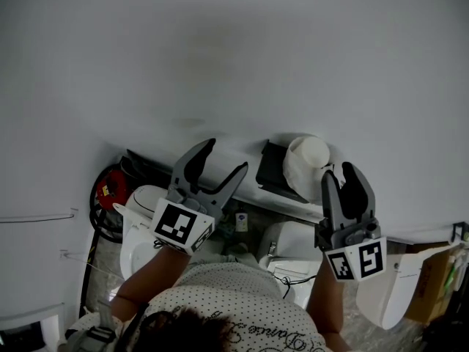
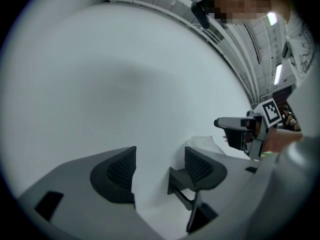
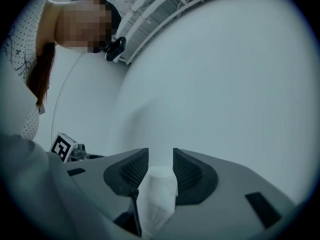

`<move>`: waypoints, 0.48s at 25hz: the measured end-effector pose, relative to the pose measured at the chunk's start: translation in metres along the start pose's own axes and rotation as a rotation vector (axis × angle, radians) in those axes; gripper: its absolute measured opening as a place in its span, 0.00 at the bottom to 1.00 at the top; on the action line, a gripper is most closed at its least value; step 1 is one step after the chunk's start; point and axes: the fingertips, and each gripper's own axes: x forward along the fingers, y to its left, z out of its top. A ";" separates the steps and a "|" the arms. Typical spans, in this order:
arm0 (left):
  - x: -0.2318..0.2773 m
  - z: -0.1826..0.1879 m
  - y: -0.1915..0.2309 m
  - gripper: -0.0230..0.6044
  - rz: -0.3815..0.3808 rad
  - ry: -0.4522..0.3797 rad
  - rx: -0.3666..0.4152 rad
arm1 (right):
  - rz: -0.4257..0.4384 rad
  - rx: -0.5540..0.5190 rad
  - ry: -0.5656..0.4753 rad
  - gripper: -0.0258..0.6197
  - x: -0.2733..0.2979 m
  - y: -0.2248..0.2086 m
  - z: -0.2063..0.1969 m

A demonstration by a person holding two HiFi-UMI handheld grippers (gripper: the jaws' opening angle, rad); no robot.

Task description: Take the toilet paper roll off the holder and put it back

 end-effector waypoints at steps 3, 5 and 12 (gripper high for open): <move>-0.003 -0.003 -0.003 0.46 -0.010 0.006 0.003 | -0.019 0.003 0.010 0.23 -0.006 0.002 -0.008; -0.004 -0.007 -0.007 0.41 -0.026 0.015 0.005 | -0.029 0.010 0.019 0.18 -0.009 0.004 -0.014; -0.008 -0.016 -0.023 0.24 -0.100 0.033 -0.005 | -0.034 0.032 0.066 0.07 -0.017 0.015 -0.037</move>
